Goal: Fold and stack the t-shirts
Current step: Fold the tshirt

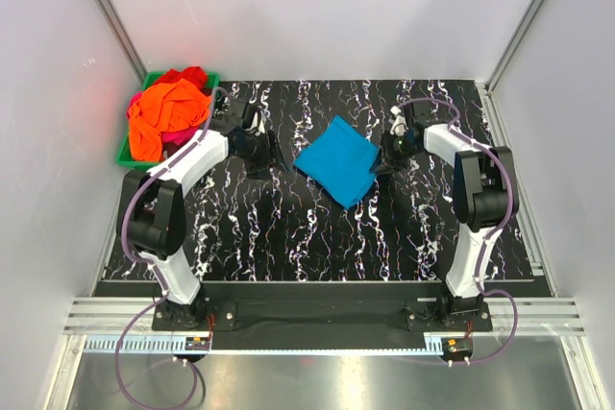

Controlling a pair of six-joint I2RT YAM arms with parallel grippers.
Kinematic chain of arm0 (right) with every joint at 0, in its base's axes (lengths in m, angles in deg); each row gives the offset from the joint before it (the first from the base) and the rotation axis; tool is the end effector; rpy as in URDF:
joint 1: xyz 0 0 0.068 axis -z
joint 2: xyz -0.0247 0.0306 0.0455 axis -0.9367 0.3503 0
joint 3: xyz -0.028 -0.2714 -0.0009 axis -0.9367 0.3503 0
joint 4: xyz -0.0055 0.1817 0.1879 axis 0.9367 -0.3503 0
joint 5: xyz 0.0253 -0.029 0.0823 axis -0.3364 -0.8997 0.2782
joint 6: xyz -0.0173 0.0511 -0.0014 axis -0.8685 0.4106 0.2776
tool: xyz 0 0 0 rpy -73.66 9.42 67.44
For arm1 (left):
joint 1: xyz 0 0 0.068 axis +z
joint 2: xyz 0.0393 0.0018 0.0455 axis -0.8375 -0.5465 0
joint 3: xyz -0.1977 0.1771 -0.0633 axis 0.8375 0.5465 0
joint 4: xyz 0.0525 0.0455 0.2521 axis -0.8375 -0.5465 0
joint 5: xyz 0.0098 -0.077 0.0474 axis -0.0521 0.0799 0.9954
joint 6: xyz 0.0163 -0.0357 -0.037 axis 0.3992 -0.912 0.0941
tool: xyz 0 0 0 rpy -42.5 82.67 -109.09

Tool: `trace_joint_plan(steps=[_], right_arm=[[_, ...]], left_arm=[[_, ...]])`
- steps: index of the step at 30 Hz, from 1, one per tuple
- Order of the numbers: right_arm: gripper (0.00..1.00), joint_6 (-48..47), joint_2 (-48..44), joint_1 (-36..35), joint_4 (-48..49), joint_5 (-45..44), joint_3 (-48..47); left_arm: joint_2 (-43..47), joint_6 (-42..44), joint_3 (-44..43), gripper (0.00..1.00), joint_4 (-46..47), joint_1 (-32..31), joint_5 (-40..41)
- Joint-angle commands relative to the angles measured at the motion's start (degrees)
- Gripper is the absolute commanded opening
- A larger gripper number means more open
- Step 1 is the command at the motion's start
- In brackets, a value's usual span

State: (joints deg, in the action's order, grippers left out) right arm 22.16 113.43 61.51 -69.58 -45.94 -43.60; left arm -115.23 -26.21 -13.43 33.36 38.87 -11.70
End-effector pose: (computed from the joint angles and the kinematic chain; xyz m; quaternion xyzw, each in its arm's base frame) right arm 0.3960 0.0720 0.1668 0.0094 0.9511 0.2669 0.1553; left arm 0.3474 -0.1263 0.2345 -0.0745 0.9539 -0.2588 0.1327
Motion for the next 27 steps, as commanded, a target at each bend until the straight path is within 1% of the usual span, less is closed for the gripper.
trace_joint_plan(steps=[1, 3, 6, 10, 12, 13, 14, 15, 16, 17, 19, 20, 23, 24, 25, 27], right_arm=[[0.25, -10.8, 1.6, -2.3, -4.0, 8.6, -4.6], [0.22, -11.6, 2.1, -5.0, -5.6, 9.9, -5.7], [0.21, -14.2, 3.9, -9.7, -8.9, 9.3, -7.3], [0.18, -13.9, 3.5, -10.8, -8.3, 8.8, -5.1], [0.19, -13.4, 1.1, -10.7, -8.1, 7.4, -3.1], [0.20, -13.0, 0.2, -10.4, -8.1, 6.3, -2.3], [0.27, -11.1, -1.6, -10.3, -7.8, 5.9, -0.4], [0.29, -10.0, -2.3, -10.0, -7.6, 5.3, 0.6], [0.31, -8.9, -3.3, -9.7, -6.9, 4.3, 2.0], [0.37, -6.4, -5.7, -9.0, -5.2, 3.6, 5.3], [0.39, -4.1, -8.2, -7.8, -4.0, 1.8, 8.3], [0.39, -2.0, -10.5, -6.3, -3.3, 1.1, 10.8], [0.39, 0.5, -15.4, -2.9, -2.6, -1.6, 15.3], [0.43, 0.6, -16.5, -2.2, -2.6, -1.6, 16.1], [0.45, 1.0, -17.7, -1.5, -2.5, -2.0, 16.7], [0.49, 1.9, -20.0, -0.9, -3.0, -2.0, 17.2]], left_arm=[[4.8, -2.2, 1.7, 0.59, 3.4, 0.2, -1.7], [5.2, -2.0, 2.5, 0.59, 3.6, 0.2, -0.9], [4.9, -1.3, 2.2, 0.60, 3.2, 0.2, -0.3], [3.5, 0.3, 3.4, 0.60, 3.9, 0.3, 2.2], [2.3, 1.7, 4.2, 0.62, 7.3, 1.2, 1.5], [1.4, 2.0, 4.4, 0.63, 8.7, 1.7, 0.2], [-0.6, 1.9, 4.3, 0.63, 10.3, 2.2, -0.9], [-1.9, 1.7, 4.1, 0.64, 13.8, 2.8, -2.0], [-3.0, 1.5, 3.7, 0.65, 15.3, 2.8, -2.8], [-5.2, 1.3, 2.9, 0.66, 17.7, 2.8, -3.7], [-7.2, 1.0, 1.5, 0.66, 19.1, 2.8, -5.6], [-8.2, 1.1, 0.9, 0.66, 19.3, 2.8, -5.7], [-11.3, 2.7, -2.5, 0.67, 18.8, 2.8, -6.1], [-13.5, 3.2, -3.8, 0.67, 18.0, 2.8, -6.2], [-14.6, 4.0, -6.8, 0.67, 16.9, 2.7, -6.3], [-17.4, 6.2, -9.0, 0.67, 14.0, 2.7, -5.8]])
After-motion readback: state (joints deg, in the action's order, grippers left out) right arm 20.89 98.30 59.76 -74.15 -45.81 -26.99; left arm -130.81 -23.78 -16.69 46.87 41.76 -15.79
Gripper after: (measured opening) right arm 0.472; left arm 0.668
